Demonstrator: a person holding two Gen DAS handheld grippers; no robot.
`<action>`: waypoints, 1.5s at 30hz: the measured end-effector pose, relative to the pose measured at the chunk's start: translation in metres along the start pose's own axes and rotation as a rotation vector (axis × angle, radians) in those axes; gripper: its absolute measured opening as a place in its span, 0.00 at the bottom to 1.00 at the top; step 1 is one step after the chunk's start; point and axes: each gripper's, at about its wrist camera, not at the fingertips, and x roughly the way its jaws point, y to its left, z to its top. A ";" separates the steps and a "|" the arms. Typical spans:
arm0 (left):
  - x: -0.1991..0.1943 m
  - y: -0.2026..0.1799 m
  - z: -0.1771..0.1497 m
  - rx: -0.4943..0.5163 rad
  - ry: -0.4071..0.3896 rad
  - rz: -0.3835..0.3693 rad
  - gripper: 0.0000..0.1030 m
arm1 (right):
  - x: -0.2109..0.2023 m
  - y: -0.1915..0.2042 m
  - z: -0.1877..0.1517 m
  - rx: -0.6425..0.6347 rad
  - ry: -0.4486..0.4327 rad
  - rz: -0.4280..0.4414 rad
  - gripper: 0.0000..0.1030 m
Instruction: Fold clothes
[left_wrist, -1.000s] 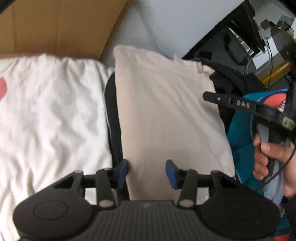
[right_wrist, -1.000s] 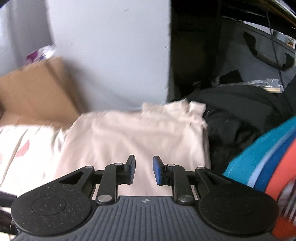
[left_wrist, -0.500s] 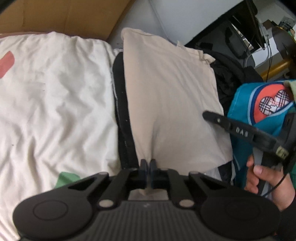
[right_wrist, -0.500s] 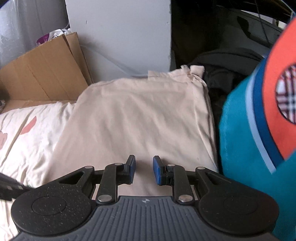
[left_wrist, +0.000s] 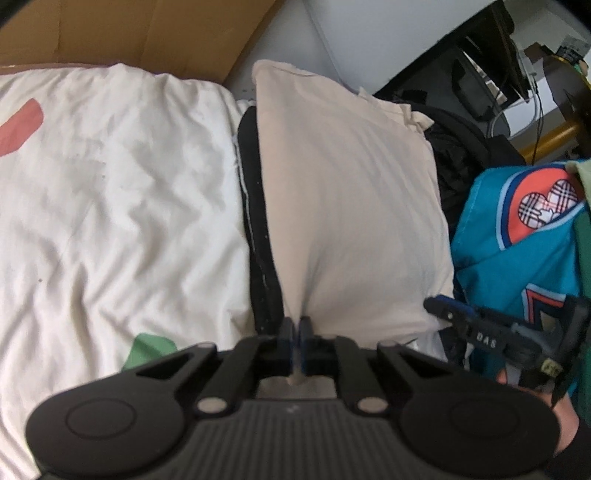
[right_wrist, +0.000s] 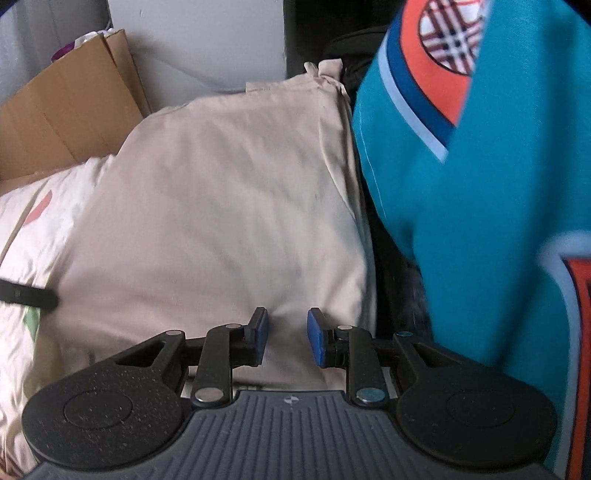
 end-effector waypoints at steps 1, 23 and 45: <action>-0.002 -0.002 0.000 0.008 0.003 0.018 0.08 | -0.003 0.000 -0.001 -0.003 0.005 -0.003 0.30; 0.017 -0.056 -0.026 0.173 -0.041 0.098 0.42 | -0.005 0.043 0.008 -0.059 0.026 0.005 0.51; -0.119 -0.085 -0.014 0.080 -0.005 0.275 0.89 | -0.111 0.062 0.048 0.101 0.141 0.025 0.94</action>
